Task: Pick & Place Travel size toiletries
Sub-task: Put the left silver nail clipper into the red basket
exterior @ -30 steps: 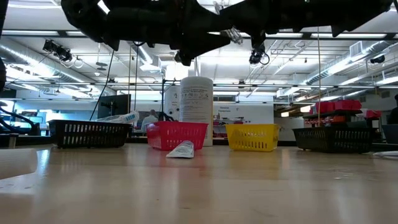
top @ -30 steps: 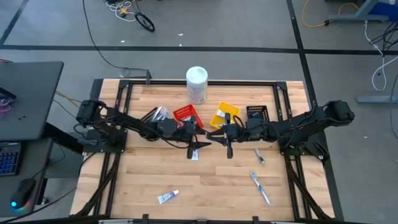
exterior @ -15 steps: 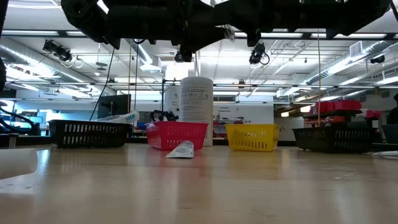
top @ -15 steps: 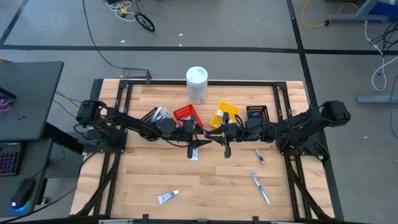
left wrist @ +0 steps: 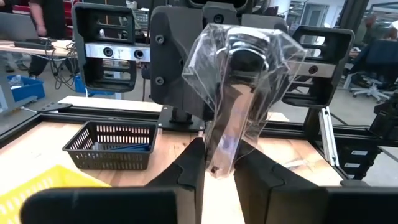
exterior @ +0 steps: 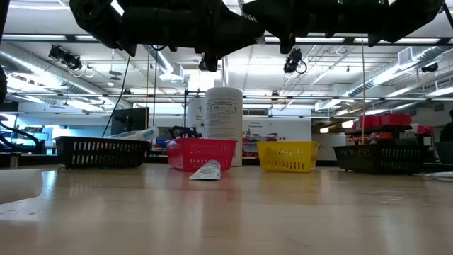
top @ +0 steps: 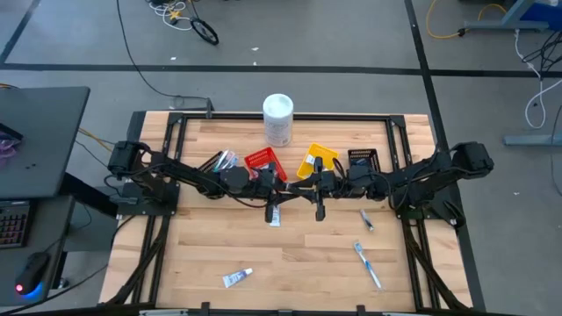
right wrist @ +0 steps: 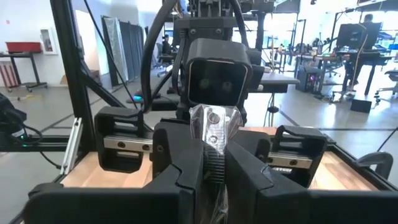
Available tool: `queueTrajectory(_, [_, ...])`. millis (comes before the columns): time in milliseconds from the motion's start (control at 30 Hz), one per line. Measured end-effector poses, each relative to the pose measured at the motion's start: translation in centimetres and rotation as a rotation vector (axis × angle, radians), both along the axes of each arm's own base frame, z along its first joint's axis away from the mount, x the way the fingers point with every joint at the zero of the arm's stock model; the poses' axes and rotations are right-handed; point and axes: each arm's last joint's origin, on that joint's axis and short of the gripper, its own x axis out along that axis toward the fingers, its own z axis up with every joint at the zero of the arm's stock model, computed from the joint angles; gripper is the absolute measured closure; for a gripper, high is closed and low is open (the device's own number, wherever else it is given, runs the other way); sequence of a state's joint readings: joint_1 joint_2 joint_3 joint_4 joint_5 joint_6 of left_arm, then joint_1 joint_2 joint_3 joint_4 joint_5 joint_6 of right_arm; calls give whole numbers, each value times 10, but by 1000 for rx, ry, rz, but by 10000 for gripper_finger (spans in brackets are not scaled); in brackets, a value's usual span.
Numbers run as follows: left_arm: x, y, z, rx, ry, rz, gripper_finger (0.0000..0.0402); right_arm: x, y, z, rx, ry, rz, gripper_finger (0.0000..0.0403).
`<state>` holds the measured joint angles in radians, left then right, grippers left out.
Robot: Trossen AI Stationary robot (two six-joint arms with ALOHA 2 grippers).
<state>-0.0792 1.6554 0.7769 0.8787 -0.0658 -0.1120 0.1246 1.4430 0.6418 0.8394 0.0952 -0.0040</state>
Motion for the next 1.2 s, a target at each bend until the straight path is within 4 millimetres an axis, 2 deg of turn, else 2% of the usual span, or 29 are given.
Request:
queueTrajectory(133, [0,0,0,1,3,5,333,0,0,-1,-15,5,0,347])
queueTrajectory(300, [0,1,-4,11,38,45,312,1,-2,-5,-36,45,-9,329])
queueTrajectory(433, [-1,4,-10,2,98,116,330,1,-9,-11,-44,108,-53,305])
queueTrajectory(533, [-1,8,-14,7,142,195,336,1,-16,-16,-52,158,-157,293])
queueTrajectory(667, [-2,22,-20,-69,195,305,327,-4,-23,-21,-43,260,-222,286])
queueTrajectory(800, [-8,44,-34,-144,320,457,314,-12,-32,-20,-2,328,-310,284])
queueTrajectory(967, [-19,68,-51,-220,478,601,330,-20,-43,-26,65,423,-412,284])
queueTrajectory(1067, [-26,76,-59,-252,570,654,332,-20,-46,-27,80,431,-400,284])
queueTrajectory(1200, [-35,83,-68,-278,686,683,313,-19,-46,-27,96,430,-342,284])
